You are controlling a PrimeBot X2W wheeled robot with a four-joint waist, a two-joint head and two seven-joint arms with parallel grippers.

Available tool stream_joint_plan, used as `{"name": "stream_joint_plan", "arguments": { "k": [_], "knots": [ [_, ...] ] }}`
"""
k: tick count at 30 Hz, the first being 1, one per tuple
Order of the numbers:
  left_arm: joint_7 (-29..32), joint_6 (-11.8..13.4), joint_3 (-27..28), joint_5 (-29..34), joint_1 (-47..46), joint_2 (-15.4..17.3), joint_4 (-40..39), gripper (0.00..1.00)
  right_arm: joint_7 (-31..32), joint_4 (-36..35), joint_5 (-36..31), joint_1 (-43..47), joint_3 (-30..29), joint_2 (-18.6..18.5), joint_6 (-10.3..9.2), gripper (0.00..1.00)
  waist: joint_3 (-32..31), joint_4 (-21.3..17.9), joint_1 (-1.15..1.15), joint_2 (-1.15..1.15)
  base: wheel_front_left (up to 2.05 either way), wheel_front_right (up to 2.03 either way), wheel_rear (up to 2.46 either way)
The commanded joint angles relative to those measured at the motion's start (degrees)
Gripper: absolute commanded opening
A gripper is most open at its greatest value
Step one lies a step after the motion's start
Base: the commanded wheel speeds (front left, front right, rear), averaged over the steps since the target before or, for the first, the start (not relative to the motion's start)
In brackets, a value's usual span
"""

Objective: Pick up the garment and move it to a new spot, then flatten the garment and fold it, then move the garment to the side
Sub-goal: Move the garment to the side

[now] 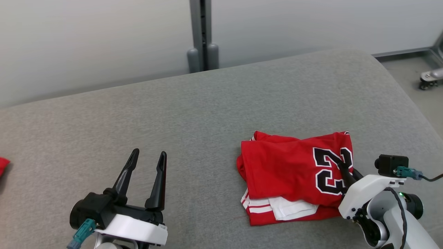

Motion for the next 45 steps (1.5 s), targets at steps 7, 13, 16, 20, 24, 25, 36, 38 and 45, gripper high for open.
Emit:
{"name": "stream_joint_plan", "arguments": {
  "k": [7, 13, 16, 20, 24, 25, 36, 38, 45],
  "knots": [
    [0.0, 0.2, 0.0, 0.3, -1.7, 0.2, 0.0, 1.0, -0.7, -0.8, 0.5, -1.4, 0.3, -0.7, 0.01, 0.0, 1.6, -3.8, 0.0, 0.0, 0.0, 0.0, 0.0],
    [0.0, -0.2, 0.3, 1.0, -2.9, 0.2, -0.2, 1.0, -0.4, -0.7, 0.3, -5.1, 1.3, -2.0, 0.0, 0.0, 3.6, -4.2, 0.0, 0.0, 0.0, 0.0, 0.0],
    [0.0, -0.6, 0.4, 1.8, -3.7, 0.2, -0.1, 1.0, -0.6, 0.3, 0.4, -8.8, 1.7, -3.3, 0.01, 0.0, 5.4, -3.9, 0.0, 0.0, 0.0, 0.0, 0.0],
    [0.0, -1.1, 0.7, 2.9, -5.2, 0.5, 0.1, 1.0, -1.4, 2.7, 1.4, -14.7, 2.1, -5.4, 0.01, 0.0, 8.3, -3.1, 0.0, 0.0, 0.0, 0.0, 0.0],
    [0.0, -1.5, 0.8, 3.7, -6.8, 1.0, 0.0, 1.0, -3.1, 5.4, 2.9, -21.2, 3.0, -7.0, 0.01, 0.0, 11.7, -2.3, 0.0, 0.0, 0.0, 0.0, 0.0],
    [0.0, -1.5, 0.7, 3.8, -7.3, 1.1, 0.0, 1.0, -3.5, 6.0, 3.4, -22.7, 3.2, -7.4, 0.01, 0.0, 12.6, -2.1, 0.0, 0.0, 0.0, 0.0, 0.0],
    [0.0, -2.2, -0.6, 4.9, -12.2, 2.2, 0.1, 1.0, -8.5, 17.6, 4.4, -37.1, 4.0, -12.1, 0.01, 0.0, 21.3, -0.2, 0.0, 0.0, 0.0, 0.0, 0.0],
    [0.0, -2.3, -0.7, 5.0, -12.7, 2.4, 0.0, 1.0, -9.6, 20.3, 4.0, -38.9, 3.0, -12.8, 0.01, 0.0, 22.2, -0.1, 0.0, 0.0, 0.0, 0.0, 0.0],
    [0.0, -2.4, -0.9, 5.1, -13.4, 2.8, -0.1, 1.0, -13.2, 30.4, -0.3, -43.3, 0.3, -14.3, 0.01, 0.0, 23.5, -0.4, 0.0, 0.0, 0.0, 0.0, 0.0]
  ]
}}
